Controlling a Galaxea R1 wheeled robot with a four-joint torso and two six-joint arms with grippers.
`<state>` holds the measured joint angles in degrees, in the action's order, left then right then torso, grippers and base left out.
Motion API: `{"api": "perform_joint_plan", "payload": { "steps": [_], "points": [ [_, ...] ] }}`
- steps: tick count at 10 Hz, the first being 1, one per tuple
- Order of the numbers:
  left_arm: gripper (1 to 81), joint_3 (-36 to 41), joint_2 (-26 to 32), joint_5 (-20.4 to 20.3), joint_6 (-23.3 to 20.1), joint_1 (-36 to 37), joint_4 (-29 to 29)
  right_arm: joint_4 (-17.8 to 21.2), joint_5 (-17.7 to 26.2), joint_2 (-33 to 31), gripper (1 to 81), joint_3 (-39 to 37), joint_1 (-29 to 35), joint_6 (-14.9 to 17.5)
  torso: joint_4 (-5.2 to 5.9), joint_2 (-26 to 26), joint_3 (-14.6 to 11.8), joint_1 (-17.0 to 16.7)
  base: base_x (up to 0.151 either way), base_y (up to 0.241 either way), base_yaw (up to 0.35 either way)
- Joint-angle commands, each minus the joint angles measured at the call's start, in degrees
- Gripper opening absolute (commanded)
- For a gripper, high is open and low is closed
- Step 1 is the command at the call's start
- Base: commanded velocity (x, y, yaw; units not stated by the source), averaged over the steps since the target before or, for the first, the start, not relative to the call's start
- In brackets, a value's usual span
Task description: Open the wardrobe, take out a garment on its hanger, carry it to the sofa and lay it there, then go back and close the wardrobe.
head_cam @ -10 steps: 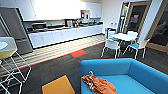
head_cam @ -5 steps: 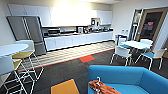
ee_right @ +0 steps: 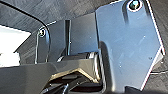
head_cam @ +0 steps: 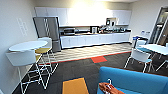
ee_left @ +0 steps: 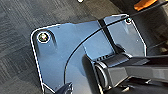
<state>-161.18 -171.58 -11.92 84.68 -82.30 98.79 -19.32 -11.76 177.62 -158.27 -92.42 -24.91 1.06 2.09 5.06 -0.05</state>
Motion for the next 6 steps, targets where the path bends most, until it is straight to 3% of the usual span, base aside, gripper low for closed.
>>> {"api": "perform_joint_plan", "payload": {
  "steps": [1,6],
  "points": [
    [81.1,-0.27,0.36,2.17,-0.13,2.97,0.44,0.07,2.54,0.48,81.1,0.17,2.18,0.03,-0.05,0.0,0.0,0.05,0.0,0.0,0.301],
    [81.1,-0.27,0.36,2.25,-0.13,3.06,0.35,-0.19,2.62,0.4,81.1,0.08,2.1,0.03,0.22,0.0,0.0,0.05,0.0,0.0,0.301]
  ]
}}
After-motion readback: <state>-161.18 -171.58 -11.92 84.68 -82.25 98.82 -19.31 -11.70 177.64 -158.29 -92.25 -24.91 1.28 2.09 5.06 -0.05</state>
